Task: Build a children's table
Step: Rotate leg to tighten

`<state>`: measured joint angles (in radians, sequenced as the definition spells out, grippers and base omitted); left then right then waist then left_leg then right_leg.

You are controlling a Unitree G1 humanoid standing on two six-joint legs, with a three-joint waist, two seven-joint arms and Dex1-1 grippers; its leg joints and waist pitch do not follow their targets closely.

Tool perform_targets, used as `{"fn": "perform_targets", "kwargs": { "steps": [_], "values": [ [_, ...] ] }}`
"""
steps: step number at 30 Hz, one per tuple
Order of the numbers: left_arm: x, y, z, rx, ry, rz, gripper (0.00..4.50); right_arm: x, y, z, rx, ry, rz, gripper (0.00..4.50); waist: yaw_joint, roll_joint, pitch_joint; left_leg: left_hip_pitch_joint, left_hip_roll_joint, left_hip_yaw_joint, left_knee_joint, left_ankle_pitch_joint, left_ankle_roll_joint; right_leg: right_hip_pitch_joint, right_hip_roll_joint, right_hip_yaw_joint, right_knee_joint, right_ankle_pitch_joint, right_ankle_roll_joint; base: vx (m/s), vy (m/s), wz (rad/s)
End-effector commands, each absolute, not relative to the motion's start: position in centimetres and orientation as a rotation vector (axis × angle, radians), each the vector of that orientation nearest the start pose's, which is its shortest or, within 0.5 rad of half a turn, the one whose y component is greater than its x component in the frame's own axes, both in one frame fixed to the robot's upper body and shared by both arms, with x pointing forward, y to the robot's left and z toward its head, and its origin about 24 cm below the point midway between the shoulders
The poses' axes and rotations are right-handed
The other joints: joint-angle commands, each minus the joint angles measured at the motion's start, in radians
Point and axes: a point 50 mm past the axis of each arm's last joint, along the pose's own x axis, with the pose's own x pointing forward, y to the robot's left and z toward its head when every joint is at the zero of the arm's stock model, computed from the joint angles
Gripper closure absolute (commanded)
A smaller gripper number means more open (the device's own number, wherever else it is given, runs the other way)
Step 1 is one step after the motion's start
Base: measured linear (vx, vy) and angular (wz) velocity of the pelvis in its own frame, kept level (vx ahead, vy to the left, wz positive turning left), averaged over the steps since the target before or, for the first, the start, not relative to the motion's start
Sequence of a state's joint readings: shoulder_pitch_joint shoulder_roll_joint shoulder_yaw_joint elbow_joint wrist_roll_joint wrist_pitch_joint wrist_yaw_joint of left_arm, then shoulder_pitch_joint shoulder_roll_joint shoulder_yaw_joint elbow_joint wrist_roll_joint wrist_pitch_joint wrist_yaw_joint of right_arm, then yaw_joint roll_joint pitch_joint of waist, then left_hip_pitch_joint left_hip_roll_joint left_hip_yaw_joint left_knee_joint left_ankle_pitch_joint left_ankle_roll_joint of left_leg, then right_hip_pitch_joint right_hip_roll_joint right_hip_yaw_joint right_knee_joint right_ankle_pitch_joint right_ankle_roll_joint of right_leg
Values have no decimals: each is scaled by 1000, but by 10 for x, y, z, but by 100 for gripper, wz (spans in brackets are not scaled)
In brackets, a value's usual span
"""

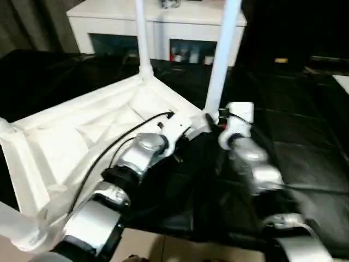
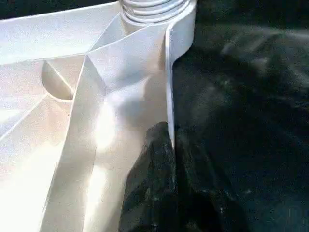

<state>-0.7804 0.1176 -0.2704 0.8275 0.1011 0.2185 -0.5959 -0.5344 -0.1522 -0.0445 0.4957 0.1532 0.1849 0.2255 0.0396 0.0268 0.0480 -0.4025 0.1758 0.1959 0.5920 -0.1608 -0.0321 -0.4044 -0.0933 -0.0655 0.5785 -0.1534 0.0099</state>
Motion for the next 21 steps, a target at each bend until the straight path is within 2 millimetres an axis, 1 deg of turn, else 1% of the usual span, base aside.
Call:
{"fn": "perform_targets", "kwargs": {
  "steps": [1,2,3,4,5,6,7,8,9,10,11,12,13,14,16,17,18,19,20,21],
  "values": [
    [357,73,65,381,319,-893,450,344,-153,69,0,181,341,60,4,-8,-82,27,47,-21,-61,-145,107,52,-52,36,-43,-45,-256,61,-11,0],
    [352,79,62,385,314,-957,450,332,-163,68,-73,213,472,60,7,1,-82,26,44,-20,-58,-128,122,53,-51,34,-40,-17,-269,0,0,0],
    [350,82,60,388,317,-982,450,326,-166,68,-102,217,530,60,13,-4,-80,26,47,-21,-59,-132,128,59,-51,33,-43,-16,-267,0,0,0],
    [347,85,59,393,320,-1015,450,318,-170,69,-139,224,606,60,15,-6,-80,25,49,-20,-57,-136,140,60,-54,35,-40,-10,-270,0,0,0],
    [343,86,59,393,307,-1077,450,311,-173,69,-165,236,680,60,19,4,-80,28,50,-20,-56,-147,142,57,-57,37,-39,-27,-271,0,0,0],
    [339,86,59,394,296,-1118,450,306,-175,69,-179,244,725,60,18,1,-79,27,51,-20,-58,-159,143,58,-56,36,-43,-42,-272,0,0,0],
    [334,86,60,392,299,-1182,450,299,-176,69,-190,251,794,60,18,-1,-76,28,52,-19,-60,-187,135,56,-56,37,-47,-87,-269,0,0,0],
    [328,88,60,397,305,-1255,450,292,-178,69,-203,264,868,60,20,6,-73,31,55,-21,-63,-222,121,53,-58,36,-52,-147,-266,0,0,0],
    [324,88,60,400,311,-1291,450,288,-179,70,-209,270,904,60,20,5,-72,33,58,-21,-65,-237,114,53,-58,37,-55,-171,-261,0,0,0],
    [319,90,61,404,327,-1347,450,282,-181,70,-223,287,952,60,20,6,-69,34,61,-21,-69,-257,100,49,-57,38,-57,-213,-255,0,0,0],
    [318,91,61,404,329,-1355,450,282,-181,71,-226,290,958,60,24,8,-67,42,63,-19,-70,-285,85,41,-55,40,-62,-244,-250,0,0,0],
    [317,91,62,404,331,-1365,450,282,-181,71,-234,290,960,60,25,10,-65,45,63,-17,-71,-297,77,36,-52,41,-63,-258,-248,0,0,0],
    [315,92,63,399,332,-1388,450,282,-181,72,-244,288,964,60,21,8,-63,44,60,-18,-74,-320,58,35,-53,41,-66,-290,-243,0,0,0],
    [314,93,63,397,336,-1400,450,282,-181,73,-248,288,965,60,20,7,-62,42,59,-20,-76,-337,43,37,-56,41,-68,-323,-230,0,0,0],
    [312,96,64,406,339,-1428,450,284,-180,74,-267,285,971,60,15,6,-61,38,58,-24,-79,-350,32,38,-58,40,-69,-357,-211,0,0,0],
    [312,97,64,415,341,-1423,450,285,-179,73,-282,288,970,60,13,4,-61,39,58,-25,-80,-362,25,34,-57,40,-72,-375,-203,0,0,0],
    [312,98,64,421,341,-1417,450,286,-179,73,-298,292,972,60,12,3,-61,39,57,-25,-79,-364,24,34,-58,41,-72,-378,-201,0,0,0],
    [312,100,65,426,343,-1410,450,287,-178,72,-316,299,980,60,12,0,-61,40,57,-24,-78,-363,23,32,-58,42,-73,-379,-199,0,0,0],
    [312,101,65,426,342,-1406,450,288,-177,71,-324,298,981,60,14,3,-62,43,57,-23,-77,-361,22,30,-59,43,-74,-381,-199,0,0,0],
    [312,101,65,426,342,-1406,450,288,-177,71,-324,298,981,60,13,3,-61,41,56,-23,-77,-357,22,31,-59,43,-73,-378,-199,0,0,0]
  ]
}}
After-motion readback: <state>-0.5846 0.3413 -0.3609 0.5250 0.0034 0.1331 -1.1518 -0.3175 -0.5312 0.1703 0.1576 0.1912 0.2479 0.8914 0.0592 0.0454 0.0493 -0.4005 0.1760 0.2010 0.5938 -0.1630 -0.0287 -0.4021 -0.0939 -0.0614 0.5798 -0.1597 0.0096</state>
